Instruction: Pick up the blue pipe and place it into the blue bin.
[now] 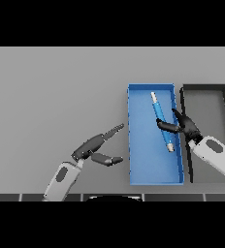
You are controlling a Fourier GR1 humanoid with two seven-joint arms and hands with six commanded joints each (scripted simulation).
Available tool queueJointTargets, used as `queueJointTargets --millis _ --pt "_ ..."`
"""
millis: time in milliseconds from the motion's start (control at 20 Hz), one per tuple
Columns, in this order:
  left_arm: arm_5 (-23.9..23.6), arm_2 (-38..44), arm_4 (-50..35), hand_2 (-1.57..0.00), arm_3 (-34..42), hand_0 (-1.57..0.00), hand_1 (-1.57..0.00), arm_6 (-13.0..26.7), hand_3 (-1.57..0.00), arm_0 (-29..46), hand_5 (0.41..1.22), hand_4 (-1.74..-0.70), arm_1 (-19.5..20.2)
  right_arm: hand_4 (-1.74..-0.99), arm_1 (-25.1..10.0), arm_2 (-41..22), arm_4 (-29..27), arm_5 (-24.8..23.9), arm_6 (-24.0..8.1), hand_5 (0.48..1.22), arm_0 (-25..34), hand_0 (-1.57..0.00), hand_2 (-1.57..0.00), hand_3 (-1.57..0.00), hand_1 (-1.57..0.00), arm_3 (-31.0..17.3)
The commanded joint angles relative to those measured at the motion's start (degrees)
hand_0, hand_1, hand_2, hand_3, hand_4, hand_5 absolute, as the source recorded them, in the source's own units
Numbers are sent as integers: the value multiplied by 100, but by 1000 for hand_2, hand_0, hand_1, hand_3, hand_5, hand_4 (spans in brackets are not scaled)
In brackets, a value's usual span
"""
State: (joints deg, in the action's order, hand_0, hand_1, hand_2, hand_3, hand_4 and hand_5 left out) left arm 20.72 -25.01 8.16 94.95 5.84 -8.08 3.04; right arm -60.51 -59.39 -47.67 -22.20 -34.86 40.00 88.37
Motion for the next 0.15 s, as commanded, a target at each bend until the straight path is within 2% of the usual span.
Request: queueJointTargets --millis 0,100 --pt "7 22 -31 1 33 1 1 30 1 -8 431 -885 11 -1022 5 -90 -7 -29 -9 655 63 -6 -5 -3 -5 39" --pt "21 26 -91 1 166 1 1 145 1 -2 431 -885 24 -1022 -21 -94 -74 -47 -9 643 158 -6 -5 -3 -5 57"
